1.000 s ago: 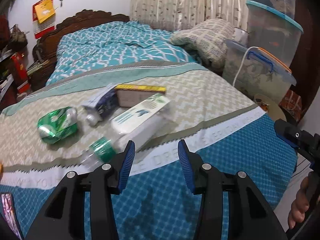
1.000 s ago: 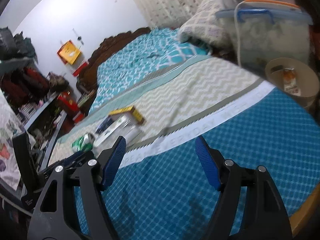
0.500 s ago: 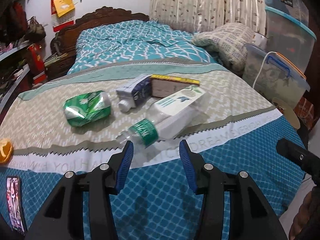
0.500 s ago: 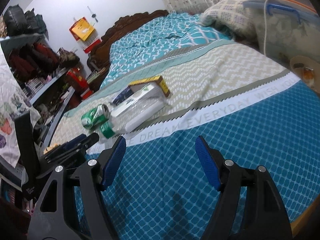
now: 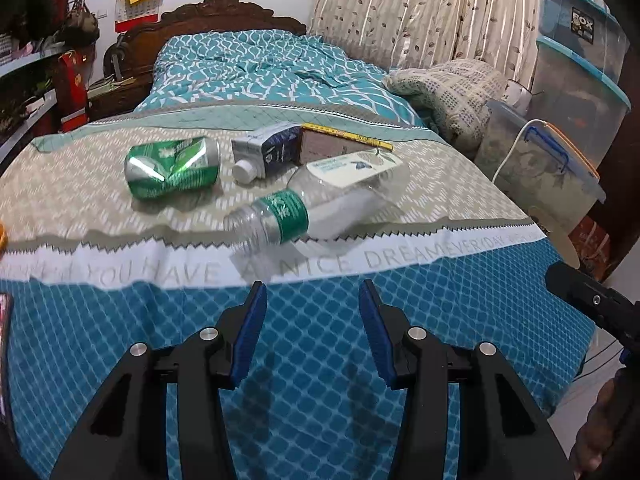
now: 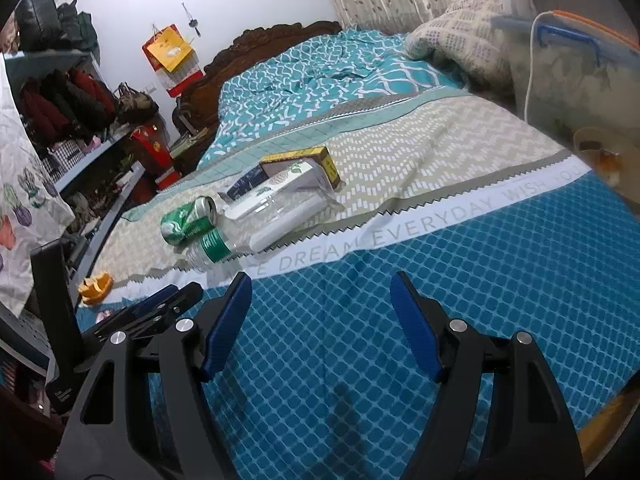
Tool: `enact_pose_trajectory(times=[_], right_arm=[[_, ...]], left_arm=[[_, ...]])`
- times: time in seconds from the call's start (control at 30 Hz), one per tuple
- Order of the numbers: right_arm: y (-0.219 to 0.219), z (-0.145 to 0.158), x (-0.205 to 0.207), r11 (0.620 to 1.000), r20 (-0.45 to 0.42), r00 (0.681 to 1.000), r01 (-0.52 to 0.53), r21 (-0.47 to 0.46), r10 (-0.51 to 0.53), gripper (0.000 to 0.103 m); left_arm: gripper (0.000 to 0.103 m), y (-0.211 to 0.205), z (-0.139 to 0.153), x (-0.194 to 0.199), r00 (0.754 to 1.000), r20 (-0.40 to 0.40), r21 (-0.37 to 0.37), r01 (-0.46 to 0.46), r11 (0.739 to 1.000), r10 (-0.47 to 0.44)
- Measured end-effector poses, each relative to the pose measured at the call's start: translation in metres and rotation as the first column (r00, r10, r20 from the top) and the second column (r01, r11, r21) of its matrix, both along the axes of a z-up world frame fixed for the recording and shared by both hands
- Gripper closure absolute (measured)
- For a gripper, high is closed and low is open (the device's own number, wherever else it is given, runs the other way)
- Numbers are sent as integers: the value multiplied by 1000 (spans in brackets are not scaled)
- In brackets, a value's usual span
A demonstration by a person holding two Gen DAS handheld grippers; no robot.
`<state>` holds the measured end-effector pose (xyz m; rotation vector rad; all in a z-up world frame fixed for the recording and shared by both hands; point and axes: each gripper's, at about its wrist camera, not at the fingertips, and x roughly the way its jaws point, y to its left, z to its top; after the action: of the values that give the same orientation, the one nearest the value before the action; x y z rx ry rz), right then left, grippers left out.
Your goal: Collect trash
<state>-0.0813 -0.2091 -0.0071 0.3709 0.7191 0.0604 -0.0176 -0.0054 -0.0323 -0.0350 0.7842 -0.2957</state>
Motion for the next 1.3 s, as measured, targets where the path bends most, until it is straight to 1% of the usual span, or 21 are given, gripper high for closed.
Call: enact_pose_trajectory(times=[0.03,0.1,0.17,0.2,0.27,0.33,0.37,0.4,0.43,0.47,0.57,0.63,0.73,0.97,1.03,1.13,1.3], right_arm=[[1,-1,-2,1000,-4,1000,-1,-7,1,30],[3,-6,-3,1000,-23,1000,-5,-10,5,30],[2,-11,-2,1000,-43,999,-6,3,6,30],[2,-13,-2,1000,-52,999,-8,11,8,30],[5,-16,-4,1000,-59,998,-13,10,14,29],[7,-16,-6,1000,-52,998,-17,4,17,22],[8,-15,-9,1000,-43,999,-16,1,16,20],[8,-12,-11,1000,-29,1000,-12,-2,12,18],[7,-11,-13,1000,-17,1000,-8,-4,7,14],[7,-9,-15,1000,-4,1000,-3,-5,3,12],[7,-6,-20,1000,20,1000,-3,-2,3,3],[6,-5,-21,999,36,999,-35,28,34,3],[6,-8,-20,998,23,999,-46,33,45,3],[11,-9,-15,997,15,998,-68,31,68,3],[9,-9,-15,998,16,998,-57,29,57,3],[4,-10,-15,999,11,999,-39,32,39,3],[7,-7,-15,999,18,999,-50,4,50,3]], left_arm=[[52,1,-2,-2,1000,0,-2,-6,1000,6],[48,4,-6,-7,1000,-4,-9,-22,1000,22],[48,7,-10,-10,999,-16,-11,-40,999,39],[46,9,-11,-12,998,-22,-13,-53,999,53],[40,14,-12,-16,997,-25,-26,-76,997,76],[32,17,-11,-23,995,-14,-31,-103,994,103],[31,18,-9,-26,994,-2,-29,-114,993,114],[25,18,-7,-28,993,8,-28,-116,993,116],[14,17,-5,-32,993,21,-25,-114,993,114],[9,16,-4,-36,994,35,-22,-106,994,107],[9,13,2,-45,991,77,-6,-108,994,108],[9,14,9,-52,987,120,-17,-109,994,110],[9,16,16,-58,980,161,-26,-115,993,118],[9,16,21,-62,979,177,-37,-94,995,99],[9,15,23,-64,976,191,-23,-107,994,109],[9,13,24,-64,975,191,-8,-116,993,116],[9,16,28,-67,965,218,2,-150,989,146]])
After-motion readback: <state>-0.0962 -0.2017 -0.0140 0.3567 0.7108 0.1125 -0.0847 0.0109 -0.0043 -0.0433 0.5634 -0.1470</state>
